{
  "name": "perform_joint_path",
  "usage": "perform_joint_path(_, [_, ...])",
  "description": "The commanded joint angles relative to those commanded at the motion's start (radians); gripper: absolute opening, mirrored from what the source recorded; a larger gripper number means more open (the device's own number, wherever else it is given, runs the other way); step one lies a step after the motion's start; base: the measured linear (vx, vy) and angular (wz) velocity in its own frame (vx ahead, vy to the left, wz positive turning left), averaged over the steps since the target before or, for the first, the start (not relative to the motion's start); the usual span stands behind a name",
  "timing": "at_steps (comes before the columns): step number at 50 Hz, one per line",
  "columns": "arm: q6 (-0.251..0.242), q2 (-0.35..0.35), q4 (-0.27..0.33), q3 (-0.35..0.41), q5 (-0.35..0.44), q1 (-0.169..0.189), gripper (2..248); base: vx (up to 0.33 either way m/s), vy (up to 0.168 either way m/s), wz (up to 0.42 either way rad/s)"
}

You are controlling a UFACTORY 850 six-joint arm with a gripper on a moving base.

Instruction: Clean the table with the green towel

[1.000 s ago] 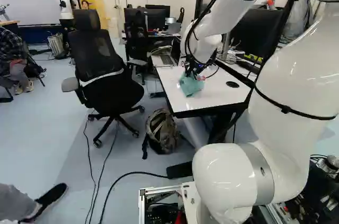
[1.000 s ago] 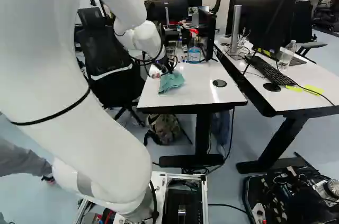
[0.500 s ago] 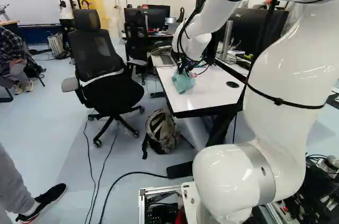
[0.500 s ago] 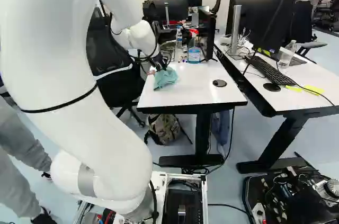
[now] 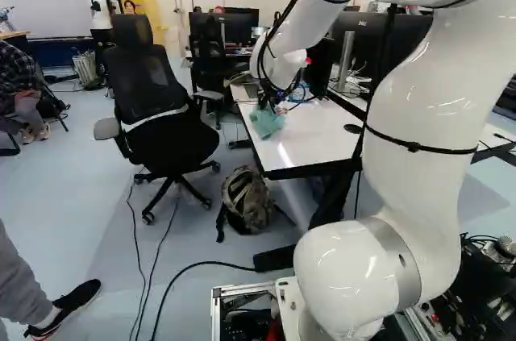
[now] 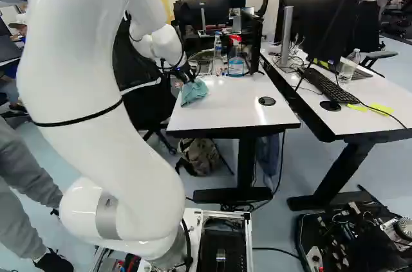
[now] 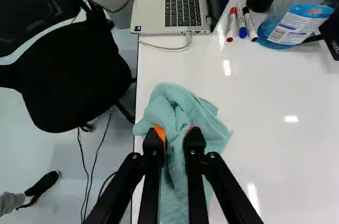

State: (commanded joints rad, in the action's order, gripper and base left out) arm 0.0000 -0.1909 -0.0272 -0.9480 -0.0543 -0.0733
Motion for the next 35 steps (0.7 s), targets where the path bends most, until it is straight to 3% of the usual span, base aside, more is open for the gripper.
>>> perform_joint_path(12, [0.0, -0.037, 0.0, -0.042, 0.005, -0.021, 51, 0.0, 0.0, 0.0])
perform_joint_path(35, [0.0, -0.08, 0.0, -0.048, 0.023, -0.015, 51, 0.0, 0.0, 0.0])
